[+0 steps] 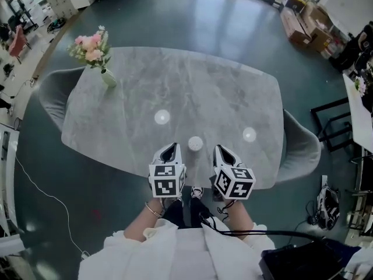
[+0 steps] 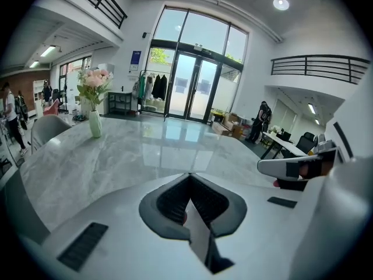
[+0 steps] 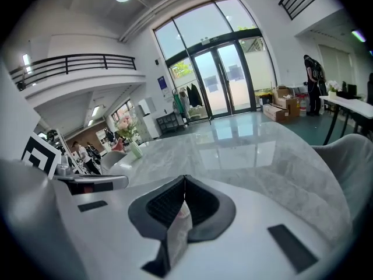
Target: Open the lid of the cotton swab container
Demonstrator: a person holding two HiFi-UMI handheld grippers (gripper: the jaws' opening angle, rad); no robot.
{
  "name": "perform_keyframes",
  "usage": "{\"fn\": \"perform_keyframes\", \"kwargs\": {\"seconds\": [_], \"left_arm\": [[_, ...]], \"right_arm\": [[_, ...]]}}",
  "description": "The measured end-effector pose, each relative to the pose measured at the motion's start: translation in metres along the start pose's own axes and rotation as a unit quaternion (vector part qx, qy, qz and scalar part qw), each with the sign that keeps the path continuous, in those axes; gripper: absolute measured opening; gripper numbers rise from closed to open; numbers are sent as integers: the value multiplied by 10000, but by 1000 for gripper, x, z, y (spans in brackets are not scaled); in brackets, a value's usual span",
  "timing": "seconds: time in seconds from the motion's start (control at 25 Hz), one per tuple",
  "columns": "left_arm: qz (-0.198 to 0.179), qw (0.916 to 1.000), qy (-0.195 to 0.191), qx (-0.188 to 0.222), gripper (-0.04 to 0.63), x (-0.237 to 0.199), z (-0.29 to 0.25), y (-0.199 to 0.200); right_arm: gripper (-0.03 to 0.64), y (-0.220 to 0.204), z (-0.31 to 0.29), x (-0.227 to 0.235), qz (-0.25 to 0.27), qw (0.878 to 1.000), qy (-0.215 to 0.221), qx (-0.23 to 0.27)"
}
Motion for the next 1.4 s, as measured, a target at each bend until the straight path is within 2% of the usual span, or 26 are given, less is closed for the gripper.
{"fn": "perform_keyframes", "kwargs": {"seconds": [0.4, 0.56, 0.96, 1.16, 1.2, 1.28, 1.4], "left_arm": [[-42, 9984, 60, -564, -3, -3, -28, -59], [15, 9987, -28, -501, -3, -4, -32, -71], [158, 9980, 82, -603, -3, -19, -56, -85], [232, 9976, 112, -640, -3, -20, -62, -88], [238, 9976, 114, -635, -3, -21, -63, -88], [247, 9977, 124, -624, -3, -23, -64, -87], [254, 9975, 161, -636, -3, -27, -64, -87]], "right_arm": [[60, -64, -29, 9, -218, 9978, 207, -595], [60, -78, -39, 4, -209, 9973, 374, -597], [63, -100, -58, 6, -174, 9954, 560, -762], [66, -99, -65, 7, 88, 9939, 684, -855], [79, -98, -67, 6, 152, 9933, 724, -885], [154, -99, -70, 4, 271, 9916, 821, -966], [158, -101, -72, 1, 466, 9889, 917, -1068]]}}
Point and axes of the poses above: the fingertips, and each gripper's own axes: z backward along the fingers, x to its right, y out of its top, the point moved 1 cm from there along z, backward along the fingers, and after that the axes turned 14 degrees about y, right-handed, at the moved point
